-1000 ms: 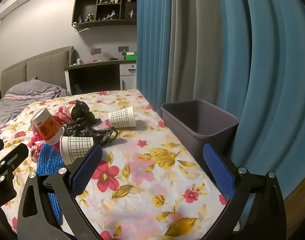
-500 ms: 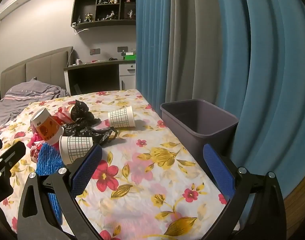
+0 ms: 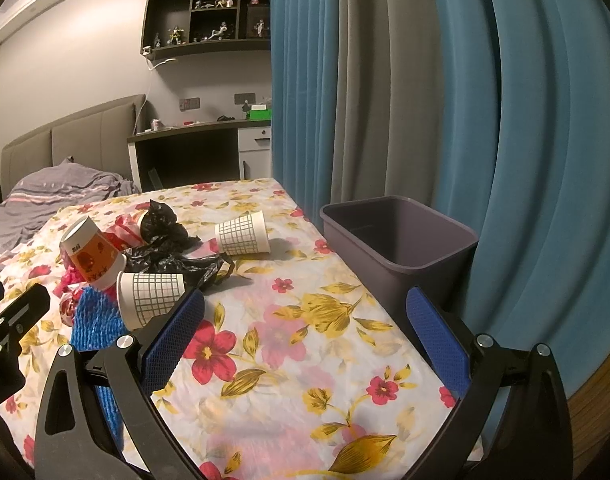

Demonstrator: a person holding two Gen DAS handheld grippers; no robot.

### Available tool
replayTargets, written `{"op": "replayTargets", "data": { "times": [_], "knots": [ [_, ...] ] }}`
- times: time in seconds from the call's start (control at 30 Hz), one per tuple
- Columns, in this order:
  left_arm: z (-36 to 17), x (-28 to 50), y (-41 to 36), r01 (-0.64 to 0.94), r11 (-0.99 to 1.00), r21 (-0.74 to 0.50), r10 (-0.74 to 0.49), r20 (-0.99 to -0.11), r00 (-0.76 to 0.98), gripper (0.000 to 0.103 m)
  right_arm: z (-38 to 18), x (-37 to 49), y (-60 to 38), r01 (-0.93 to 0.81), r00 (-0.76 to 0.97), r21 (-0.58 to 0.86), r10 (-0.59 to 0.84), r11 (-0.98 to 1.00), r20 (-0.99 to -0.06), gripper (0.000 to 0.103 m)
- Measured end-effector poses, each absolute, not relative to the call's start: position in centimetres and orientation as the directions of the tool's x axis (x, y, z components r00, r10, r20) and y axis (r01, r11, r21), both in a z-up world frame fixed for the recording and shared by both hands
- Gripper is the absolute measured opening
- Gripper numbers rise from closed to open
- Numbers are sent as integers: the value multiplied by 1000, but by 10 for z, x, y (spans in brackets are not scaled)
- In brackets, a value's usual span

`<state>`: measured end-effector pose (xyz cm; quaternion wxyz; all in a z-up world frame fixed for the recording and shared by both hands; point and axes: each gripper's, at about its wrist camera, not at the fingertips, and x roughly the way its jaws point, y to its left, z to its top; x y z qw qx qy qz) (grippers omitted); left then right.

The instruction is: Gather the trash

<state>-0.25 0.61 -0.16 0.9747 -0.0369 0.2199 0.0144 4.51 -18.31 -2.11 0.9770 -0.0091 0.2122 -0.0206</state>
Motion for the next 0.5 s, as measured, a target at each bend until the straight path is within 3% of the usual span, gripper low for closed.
{"op": "replayTargets", "data": {
  "times": [0.5],
  "knots": [
    [-2, -2, 5, -45, 997, -65, 13, -429, 903, 95, -22, 46, -184, 50, 909, -18, -52, 999, -413, 98]
  ]
}}
